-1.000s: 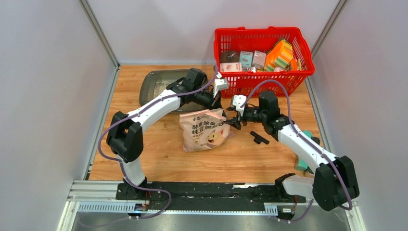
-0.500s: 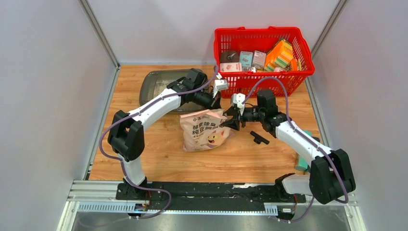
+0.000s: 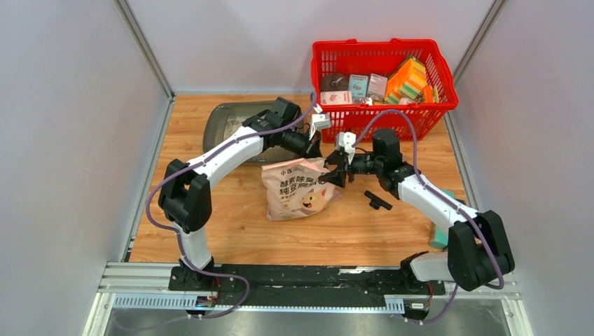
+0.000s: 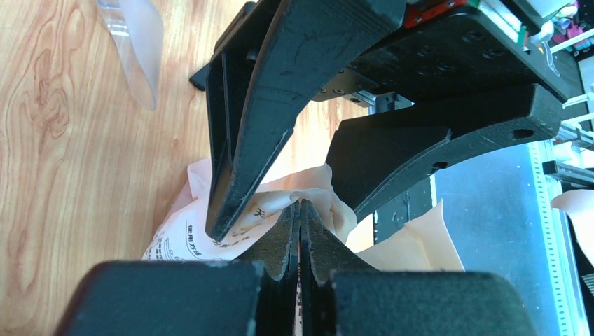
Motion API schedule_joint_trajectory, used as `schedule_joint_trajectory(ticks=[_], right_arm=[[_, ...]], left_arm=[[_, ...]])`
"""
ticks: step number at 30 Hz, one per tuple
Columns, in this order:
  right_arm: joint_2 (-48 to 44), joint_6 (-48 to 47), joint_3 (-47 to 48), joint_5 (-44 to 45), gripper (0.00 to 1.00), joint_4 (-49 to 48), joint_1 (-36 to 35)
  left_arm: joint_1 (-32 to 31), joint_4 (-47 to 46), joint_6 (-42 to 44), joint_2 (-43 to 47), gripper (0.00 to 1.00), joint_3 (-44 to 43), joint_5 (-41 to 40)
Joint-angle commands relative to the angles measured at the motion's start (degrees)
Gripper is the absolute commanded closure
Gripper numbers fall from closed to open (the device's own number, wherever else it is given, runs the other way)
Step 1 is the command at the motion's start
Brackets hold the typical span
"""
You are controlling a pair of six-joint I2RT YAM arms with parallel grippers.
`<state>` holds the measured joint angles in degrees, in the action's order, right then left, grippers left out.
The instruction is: Fill the litter box with clean litter
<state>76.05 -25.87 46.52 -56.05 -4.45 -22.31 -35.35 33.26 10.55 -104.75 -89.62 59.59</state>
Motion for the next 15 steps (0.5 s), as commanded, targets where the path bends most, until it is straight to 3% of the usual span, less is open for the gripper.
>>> schedule_joint_trajectory(ticks=[1, 7, 15], right_arm=[[1.12, 1.52, 0.32, -2.3, 0.47, -3.46, -0.02], [0.33, 5.91, -1.17, -3.45, 0.6, -5.48, -0.02], [0.15, 21.26, -3.54, -3.01, 0.81, -13.55, -0.02]], left_arm=[[-0.15, 1.72, 2.02, -0.02, 1.0, -2.4, 3.69], [0.46, 1.99, 1.76, -0.02, 1.0, -2.13, 3.43], [0.99, 0.59, 0.88, -0.46, 1.0, -2.49, 3.25]])
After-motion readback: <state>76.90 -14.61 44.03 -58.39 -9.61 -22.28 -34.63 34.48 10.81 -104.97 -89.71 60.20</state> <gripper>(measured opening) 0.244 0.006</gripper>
